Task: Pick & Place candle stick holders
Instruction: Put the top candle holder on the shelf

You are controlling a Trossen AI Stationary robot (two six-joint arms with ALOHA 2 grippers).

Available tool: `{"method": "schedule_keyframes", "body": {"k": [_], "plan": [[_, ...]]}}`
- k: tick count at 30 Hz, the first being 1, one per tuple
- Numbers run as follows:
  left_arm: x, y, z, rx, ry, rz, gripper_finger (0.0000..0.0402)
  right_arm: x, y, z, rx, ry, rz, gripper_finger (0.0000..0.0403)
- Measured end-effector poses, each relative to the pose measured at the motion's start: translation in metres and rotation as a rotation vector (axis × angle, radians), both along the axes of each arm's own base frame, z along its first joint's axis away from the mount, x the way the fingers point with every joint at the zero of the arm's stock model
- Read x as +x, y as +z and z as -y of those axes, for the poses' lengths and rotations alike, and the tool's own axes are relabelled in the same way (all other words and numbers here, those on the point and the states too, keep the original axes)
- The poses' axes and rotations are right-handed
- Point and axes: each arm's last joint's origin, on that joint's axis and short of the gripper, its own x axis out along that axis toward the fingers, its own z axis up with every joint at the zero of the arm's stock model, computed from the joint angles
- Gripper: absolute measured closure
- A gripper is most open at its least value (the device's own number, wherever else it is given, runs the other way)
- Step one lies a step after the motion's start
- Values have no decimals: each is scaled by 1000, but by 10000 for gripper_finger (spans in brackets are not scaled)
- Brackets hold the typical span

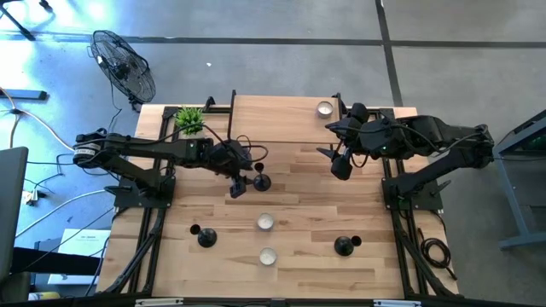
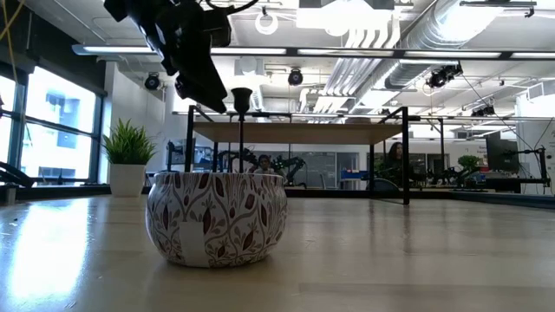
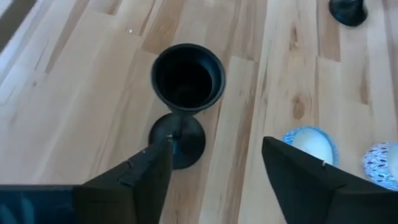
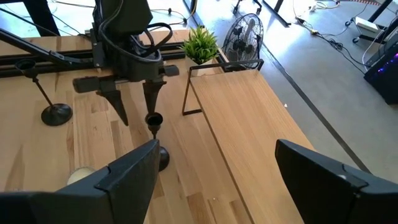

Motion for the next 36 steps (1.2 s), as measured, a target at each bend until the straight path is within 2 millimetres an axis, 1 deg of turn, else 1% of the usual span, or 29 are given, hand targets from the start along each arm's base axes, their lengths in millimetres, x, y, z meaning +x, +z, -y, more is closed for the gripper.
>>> {"method": "schedule_keyframes", "body": {"k": [5, 10, 15, 25, 36], "plan": [[0, 0, 0, 7, 7, 5, 138, 0, 0, 0, -3, 2, -1, 91], [1, 1, 0, 9, 8, 18, 137, 0, 0, 0, -5, 4, -3, 91], [5, 6, -1, 20, 14, 80, 137, 0, 0, 0, -7, 5, -4, 91], [8, 10, -5, 123, 124, 121, 137, 0, 0, 0, -13, 8, -7, 91], [8, 10, -5, 115, 115, 127, 137, -1, -1, 0, -15, 9, -21, 91]]}}
